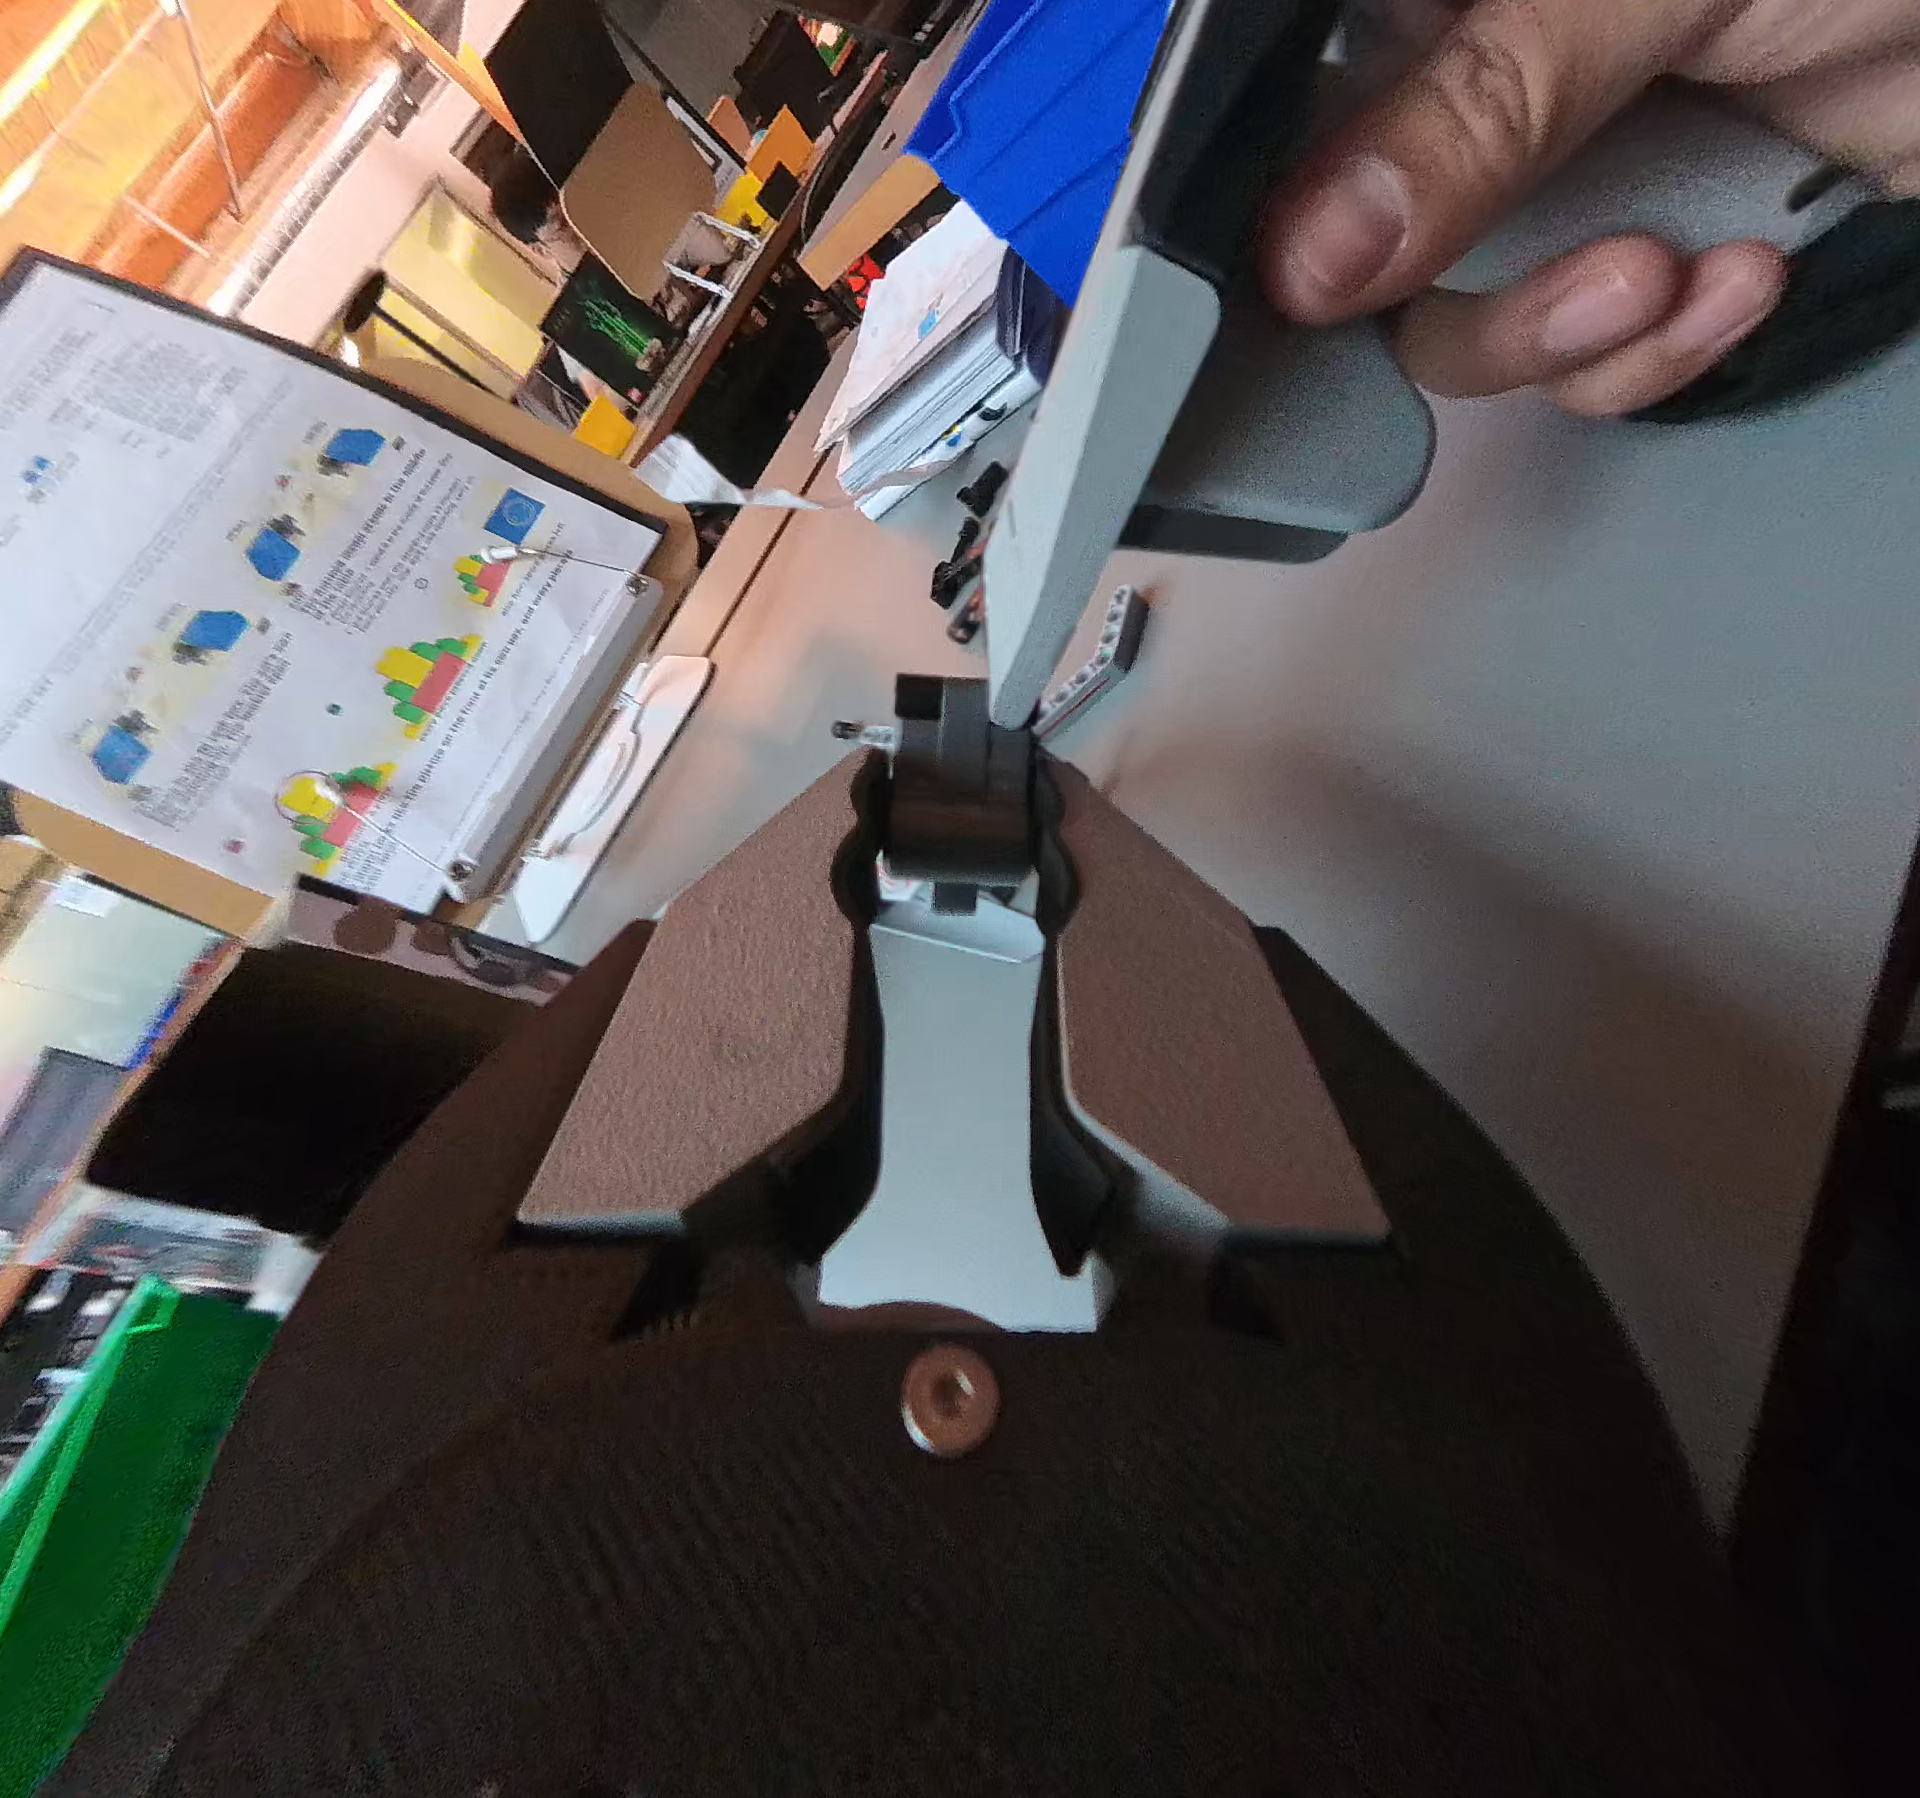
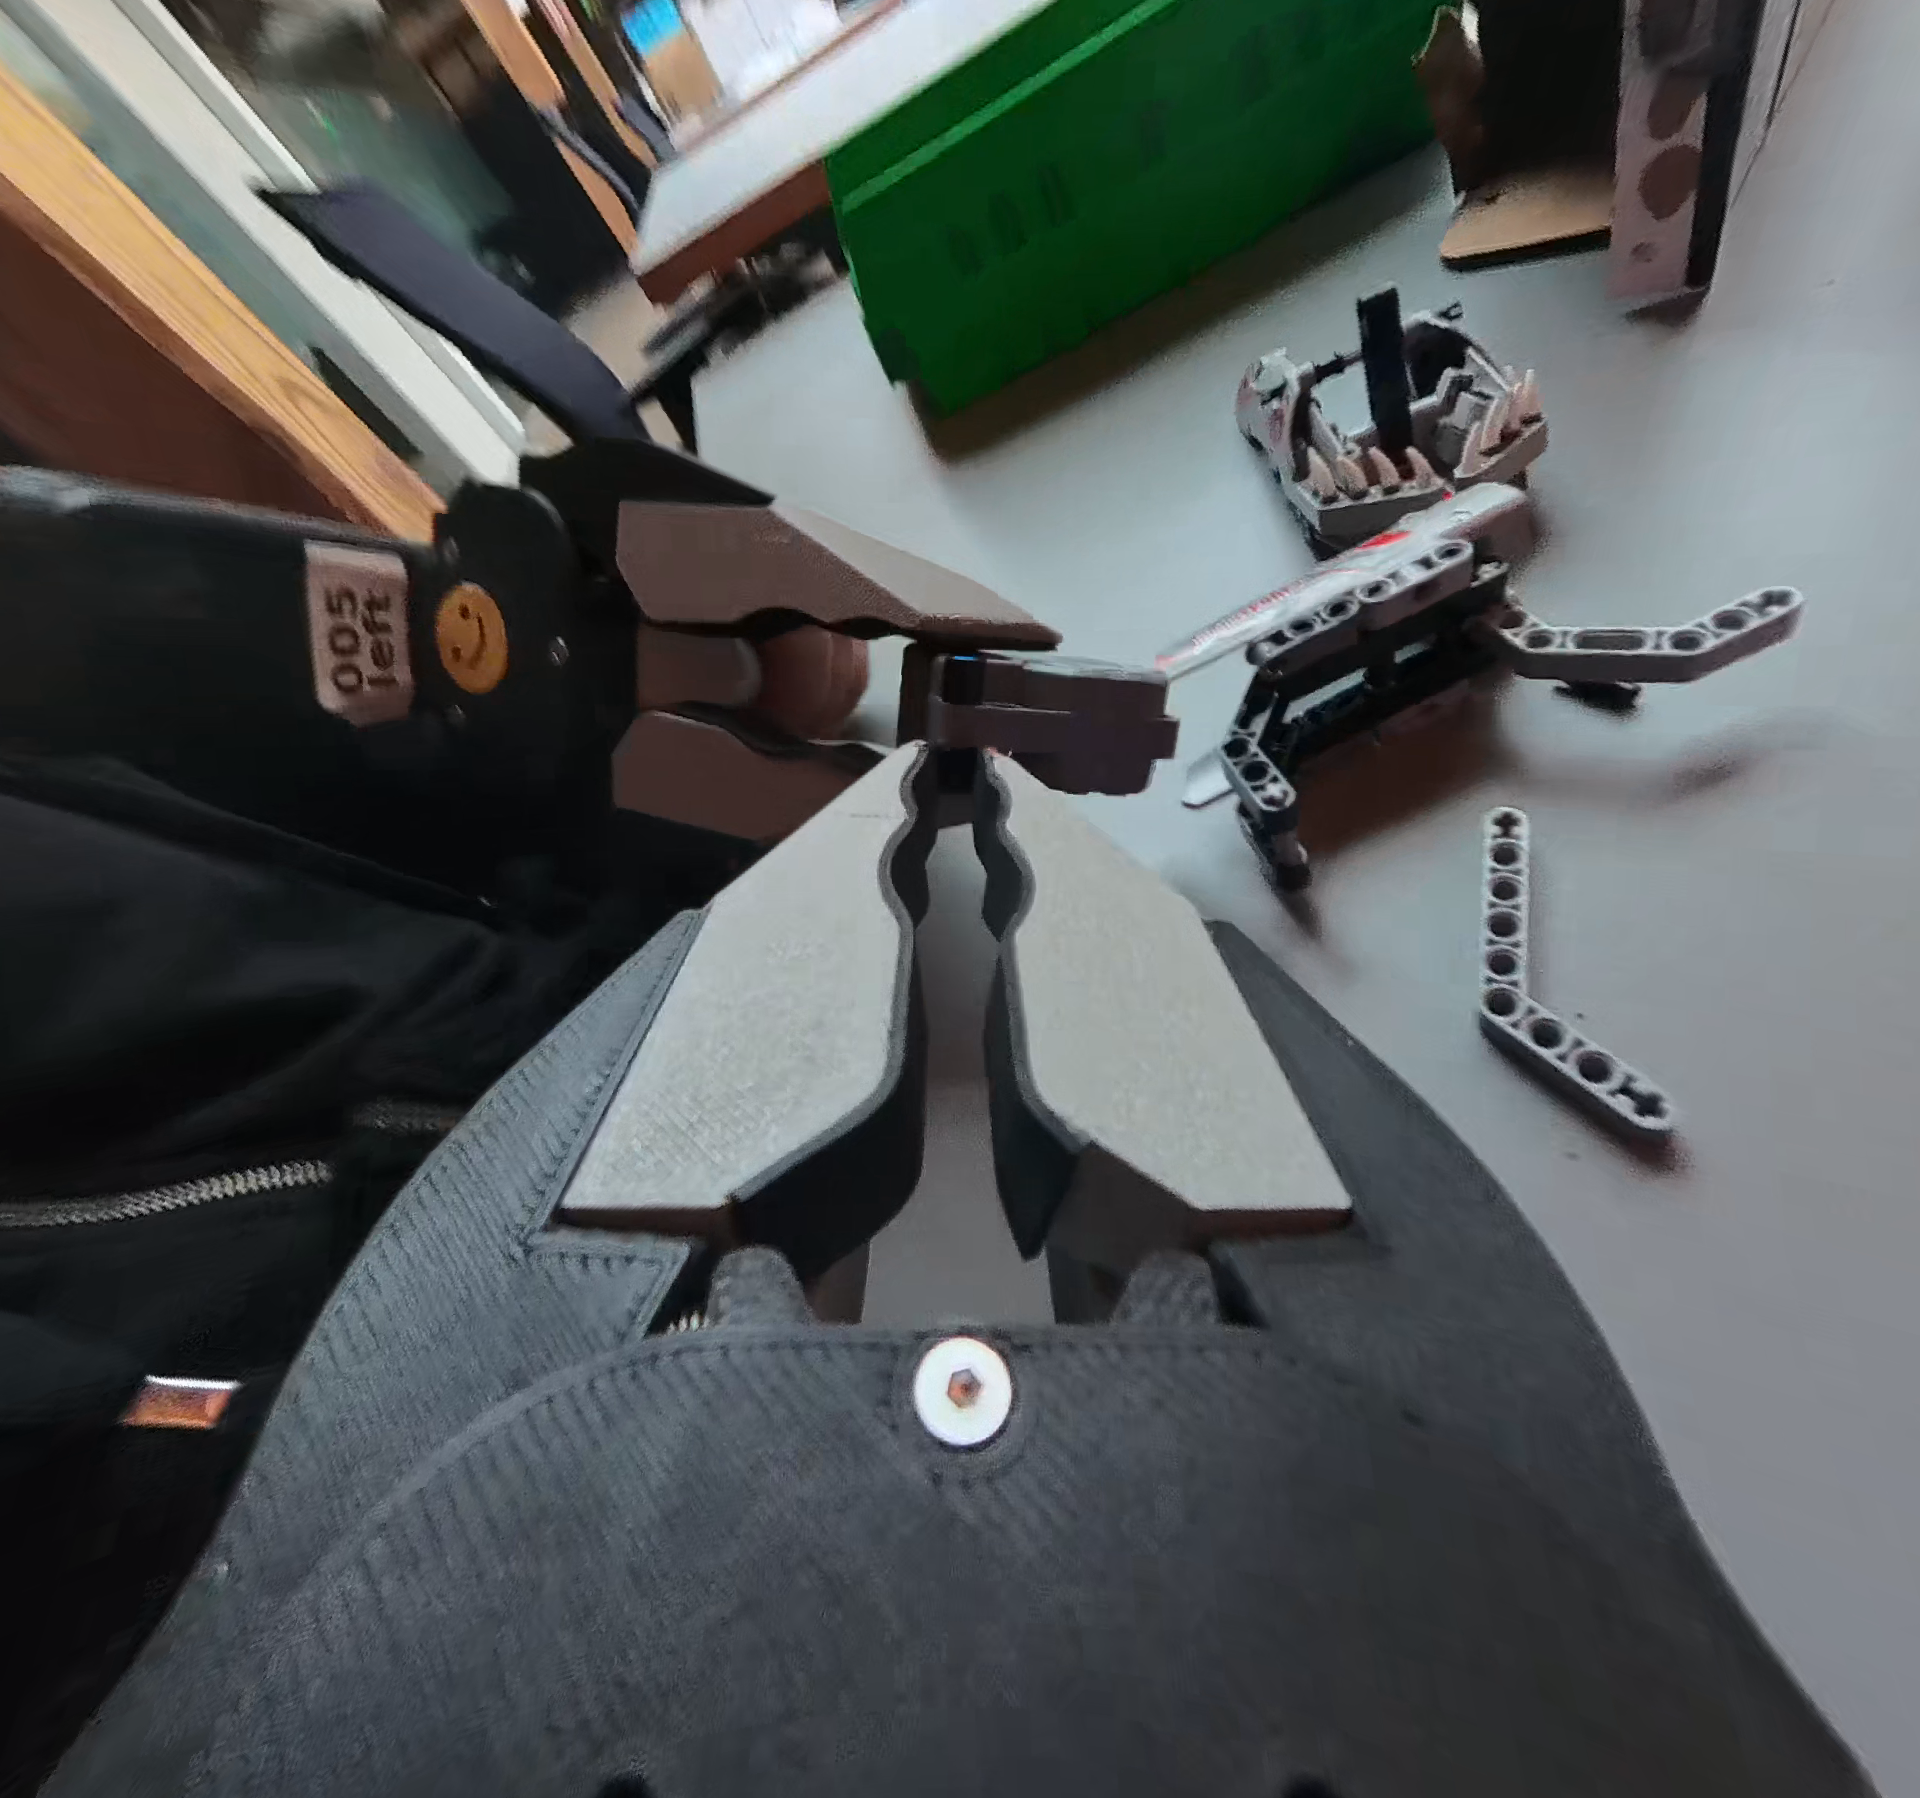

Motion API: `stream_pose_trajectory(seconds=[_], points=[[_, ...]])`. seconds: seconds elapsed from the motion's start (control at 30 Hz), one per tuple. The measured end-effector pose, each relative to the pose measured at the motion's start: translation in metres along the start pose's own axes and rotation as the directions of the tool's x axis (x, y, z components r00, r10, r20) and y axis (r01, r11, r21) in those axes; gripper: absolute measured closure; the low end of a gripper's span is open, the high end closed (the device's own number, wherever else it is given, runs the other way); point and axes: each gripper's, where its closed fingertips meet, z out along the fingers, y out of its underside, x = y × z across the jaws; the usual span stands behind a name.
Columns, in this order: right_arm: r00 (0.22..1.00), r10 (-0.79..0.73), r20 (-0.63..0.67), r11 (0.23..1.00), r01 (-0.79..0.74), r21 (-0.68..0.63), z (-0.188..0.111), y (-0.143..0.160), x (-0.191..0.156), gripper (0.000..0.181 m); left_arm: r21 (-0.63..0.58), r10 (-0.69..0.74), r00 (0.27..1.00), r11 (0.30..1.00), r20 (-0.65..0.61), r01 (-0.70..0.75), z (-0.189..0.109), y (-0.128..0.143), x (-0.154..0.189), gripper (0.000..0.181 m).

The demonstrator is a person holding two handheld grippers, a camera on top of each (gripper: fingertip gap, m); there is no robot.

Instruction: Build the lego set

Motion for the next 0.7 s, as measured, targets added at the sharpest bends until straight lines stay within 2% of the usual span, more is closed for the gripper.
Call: stream_pose_trajectory(seconds=[0.03, 0.13, 0.17, 0.2, 0.23, 0.27, 0.33, 0.4, 0.5, 0.6, 0.7], points=[[1.000, -0.024, -0.015, 0.999, 0.024, -0.039, 0.000, 0.004, 0.002, 0.178, -0.002, -0.026, 1.000, 1.000, -0.017, 0.026, 0.002, 0.003, 0.003, 0.156], [0.999, -0.029, -0.021, 0.992, 0.026, -0.121, 0.001, 0.017, 0.006, 0.178, -0.034, -0.008, 1.000, 0.999, -0.022, 0.007, 0.004, 0.008, 0.008, 0.157], [0.998, -0.043, -0.036, 0.980, 0.035, -0.198, 0.002, 0.030, 0.008, 0.178, -0.059, -0.015, 0.998, 0.998, 0.064, 0.019, 0.003, 0.012, -0.008, 0.157], [0.995, -0.083, -0.051, 0.970, 0.069, -0.235, 0.003, 0.036, 0.006, 0.178, -0.047, -0.079, 0.993, 0.995, 0.092, 0.084, 0.001, 0.015, -0.023, 0.158], [0.990, -0.118, -0.073, 0.969, 0.098, -0.227, 0.002, 0.035, 0.006, 0.177, -0.046, -0.189, 0.979, 0.980, 0.069, 0.193, 0.000, 0.022, -0.033, 0.157], [0.989, -0.120, -0.087, 0.975, 0.101, -0.196, 0.000, 0.031, 0.007, 0.178, -0.031, -0.227, 0.974, 0.973, 0.023, 0.228, -0.001, 0.025, -0.035, 0.157], [0.993, -0.075, -0.093, 0.987, 0.061, -0.147, -0.004, 0.024, 0.012, 0.177, -0.013, -0.199, 0.980, 0.980, -0.032, 0.198, -0.002, 0.025, -0.025, 0.157], [0.975, -0.131, -0.178, 0.981, 0.101, -0.167, -0.008, 0.023, 0.026, 0.177, 0.001, -0.175, 0.983, 0.984, -0.052, 0.176, -0.001, 0.018, -0.016, 0.157], [0.891, -0.339, -0.301, 0.918, 0.243, -0.314, -0.015, 0.033, 0.046, 0.177, 0.009, -0.110, 0.992, 0.994, -0.053, 0.111, 0.000, 0.015, -0.010, 0.156], [0.845, -0.438, -0.306, 0.842, 0.267, -0.468, -0.015, 0.052, 0.058, 0.176, 0.006, -0.077, 0.996, 0.997, -0.051, 0.077, 0.001, 0.015, -0.006, 0.157], [0.823, -0.488, -0.292, 0.815, 0.308, -0.491, -0.016, 0.054, 0.060, 0.174, -0.010, -0.042, 0.998, 0.999, -0.047, 0.042, 0.002, 0.017, -0.003, 0.157]])
